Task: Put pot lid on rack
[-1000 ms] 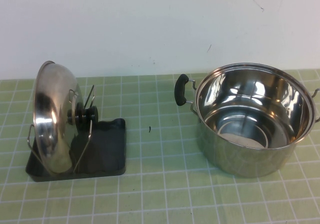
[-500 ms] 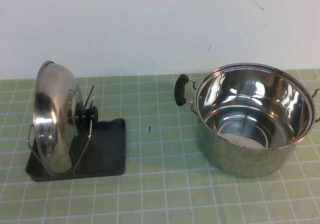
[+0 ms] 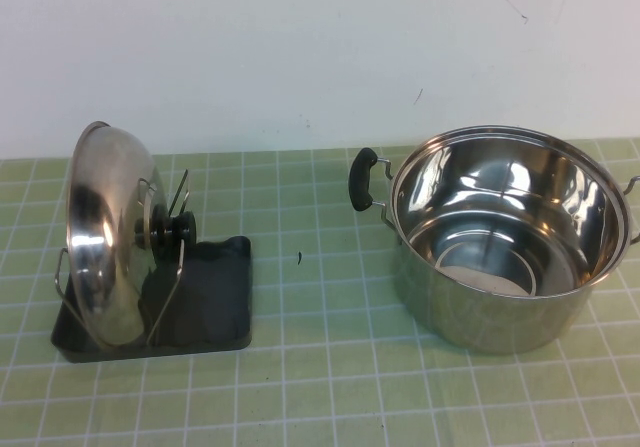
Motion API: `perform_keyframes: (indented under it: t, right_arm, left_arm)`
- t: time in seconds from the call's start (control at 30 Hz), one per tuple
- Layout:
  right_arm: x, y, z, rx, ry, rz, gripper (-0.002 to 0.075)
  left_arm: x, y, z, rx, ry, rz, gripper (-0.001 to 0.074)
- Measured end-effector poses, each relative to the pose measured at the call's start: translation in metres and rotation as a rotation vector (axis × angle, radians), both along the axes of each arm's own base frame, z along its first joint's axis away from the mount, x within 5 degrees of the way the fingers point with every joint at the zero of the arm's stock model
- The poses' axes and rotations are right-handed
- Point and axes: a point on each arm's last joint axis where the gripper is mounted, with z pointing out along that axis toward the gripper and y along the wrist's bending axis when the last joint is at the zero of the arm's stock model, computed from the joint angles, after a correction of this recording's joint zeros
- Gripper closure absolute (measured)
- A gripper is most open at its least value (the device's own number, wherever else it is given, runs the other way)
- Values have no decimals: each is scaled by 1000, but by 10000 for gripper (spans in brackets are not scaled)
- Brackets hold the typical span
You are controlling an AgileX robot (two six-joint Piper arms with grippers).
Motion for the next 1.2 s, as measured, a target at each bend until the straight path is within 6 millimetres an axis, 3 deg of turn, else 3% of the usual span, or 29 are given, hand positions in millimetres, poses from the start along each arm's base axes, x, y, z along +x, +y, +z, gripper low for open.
perform_keyframes:
  t: [0.2,0.4,1.2]
  right_arm:
    - [-2,-7,-35,122,99,-133,727]
    - [-7,-7,-47,159,182,-155,727]
    - [-8,-3,-49,232,210,-77,727]
  left_arm:
    - [0,0,0,0,0,0,734]
    - [0,0,0,0,0,0,735]
    - [0,0,0,0,0,0,736]
